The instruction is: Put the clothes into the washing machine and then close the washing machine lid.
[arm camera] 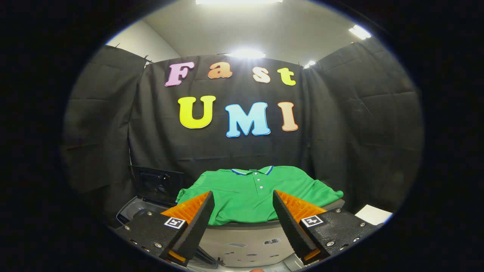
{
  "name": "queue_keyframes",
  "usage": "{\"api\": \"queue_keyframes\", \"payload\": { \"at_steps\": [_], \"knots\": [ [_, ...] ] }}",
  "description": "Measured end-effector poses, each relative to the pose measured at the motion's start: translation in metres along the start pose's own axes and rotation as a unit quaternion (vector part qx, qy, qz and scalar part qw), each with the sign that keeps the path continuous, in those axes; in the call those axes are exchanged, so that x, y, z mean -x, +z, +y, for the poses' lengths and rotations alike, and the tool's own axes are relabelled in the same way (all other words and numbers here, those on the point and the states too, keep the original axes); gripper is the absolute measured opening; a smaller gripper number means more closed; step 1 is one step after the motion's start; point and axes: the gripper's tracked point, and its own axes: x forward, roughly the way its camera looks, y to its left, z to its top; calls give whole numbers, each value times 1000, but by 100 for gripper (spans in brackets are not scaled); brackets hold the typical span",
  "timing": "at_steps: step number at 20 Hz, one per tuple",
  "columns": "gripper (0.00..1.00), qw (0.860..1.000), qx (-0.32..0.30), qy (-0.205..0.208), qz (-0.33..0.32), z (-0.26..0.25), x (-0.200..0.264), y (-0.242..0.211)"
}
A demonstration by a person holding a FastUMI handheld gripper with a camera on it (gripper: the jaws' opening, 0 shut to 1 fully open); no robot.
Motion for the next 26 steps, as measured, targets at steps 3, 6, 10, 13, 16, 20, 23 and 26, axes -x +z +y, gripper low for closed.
{"api": "queue_keyframes", "payload": {
  "at_steps": [3,6,10,13,16,20,23,26],
  "knots": [
    [96,1000,10,9,20,-6,-25,4],
    [96,999,12,12,31,-12,-50,8],
    [96,997,2,22,69,-19,-87,2],
    [95,994,-3,20,104,-29,-112,-7],
    [95,991,2,24,135,-34,-136,-18],
    [95,985,-11,27,169,-42,-164,-29],
    [96,981,-10,28,192,-47,-179,-34],
    [95,973,-9,34,229,-48,-191,-44]
  ]
}}
